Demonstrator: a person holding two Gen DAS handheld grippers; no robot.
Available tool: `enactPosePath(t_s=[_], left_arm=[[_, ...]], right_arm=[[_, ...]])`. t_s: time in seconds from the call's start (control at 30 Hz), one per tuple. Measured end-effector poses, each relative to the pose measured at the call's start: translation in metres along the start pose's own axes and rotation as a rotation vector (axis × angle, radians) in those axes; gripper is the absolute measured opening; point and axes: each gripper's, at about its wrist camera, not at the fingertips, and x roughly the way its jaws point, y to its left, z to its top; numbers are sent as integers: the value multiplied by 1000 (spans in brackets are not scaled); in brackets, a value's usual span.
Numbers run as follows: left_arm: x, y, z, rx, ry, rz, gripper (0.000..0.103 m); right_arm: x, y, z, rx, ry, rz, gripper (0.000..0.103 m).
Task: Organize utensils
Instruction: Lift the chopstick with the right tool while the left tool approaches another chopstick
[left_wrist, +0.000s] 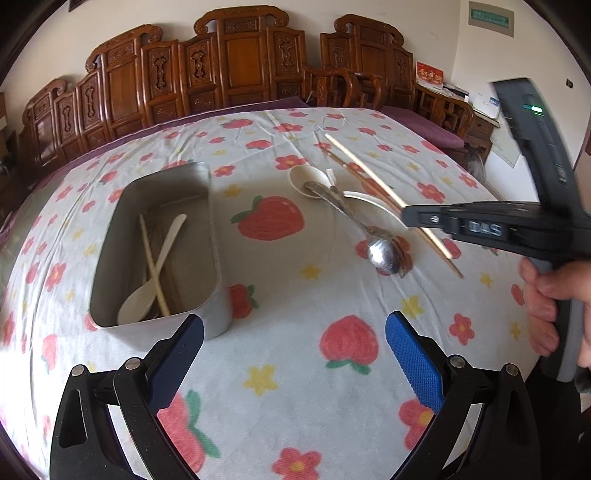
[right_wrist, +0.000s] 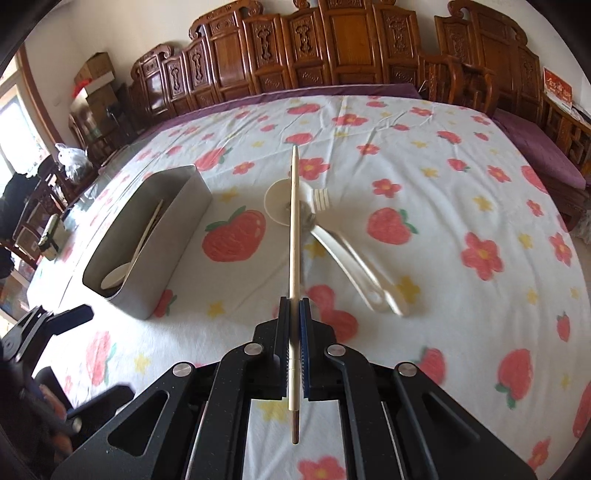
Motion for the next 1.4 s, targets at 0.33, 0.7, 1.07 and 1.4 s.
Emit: enactPosePath(t_s=[0.33,0.7,1.07,1.4], left_arm=[[20,-28,20,3,19,-22,95],[24,-35,14,21,46,-2,95],[23,-40,13,29,51,4,95],[29,-56,14,55,60,-4,95]], right_arm=[[-20,-43,-24,41,8,-9,6],[0,-64,-45,87,64,21,6],[2,-78,-46,71,65,-11,0],[-8,-96,-41,81,32,-54,1]])
